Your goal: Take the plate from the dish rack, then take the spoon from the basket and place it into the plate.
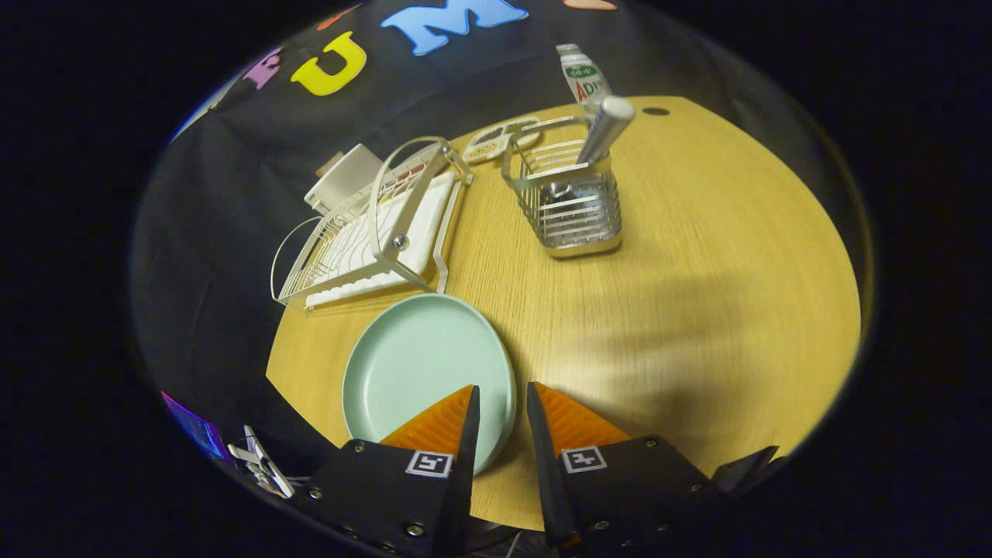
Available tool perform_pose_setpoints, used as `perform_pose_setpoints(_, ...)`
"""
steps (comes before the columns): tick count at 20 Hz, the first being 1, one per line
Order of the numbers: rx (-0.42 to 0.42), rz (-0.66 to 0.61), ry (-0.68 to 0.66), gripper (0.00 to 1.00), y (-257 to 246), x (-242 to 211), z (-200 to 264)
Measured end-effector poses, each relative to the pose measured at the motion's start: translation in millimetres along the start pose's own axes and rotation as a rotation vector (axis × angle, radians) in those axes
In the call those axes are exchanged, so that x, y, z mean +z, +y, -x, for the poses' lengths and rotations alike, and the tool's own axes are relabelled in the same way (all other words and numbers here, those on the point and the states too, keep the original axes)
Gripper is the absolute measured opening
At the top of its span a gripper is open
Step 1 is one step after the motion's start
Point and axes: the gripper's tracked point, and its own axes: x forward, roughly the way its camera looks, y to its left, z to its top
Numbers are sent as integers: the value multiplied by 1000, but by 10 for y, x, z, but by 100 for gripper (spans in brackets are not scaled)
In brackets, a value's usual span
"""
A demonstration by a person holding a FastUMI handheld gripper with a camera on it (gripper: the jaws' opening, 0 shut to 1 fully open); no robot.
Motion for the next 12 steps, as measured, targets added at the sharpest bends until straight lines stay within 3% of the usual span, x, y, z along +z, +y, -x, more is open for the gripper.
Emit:
perform_pose_setpoints(4, -72, 158, -275, 39, 48, 664, 512)
perform_pose_setpoints(5, -82, 198, -334, 48, 92, 820, 609)
perform_pose_setpoints(6, -104, 236, -395, 70, 92, 975, 759)
perform_pose_setpoints(10, -159, 397, -776, 75, 191, 1638, 1235)
perform_pose_setpoints(12, -186, 468, -843, 75, 149, 1669, 1268)
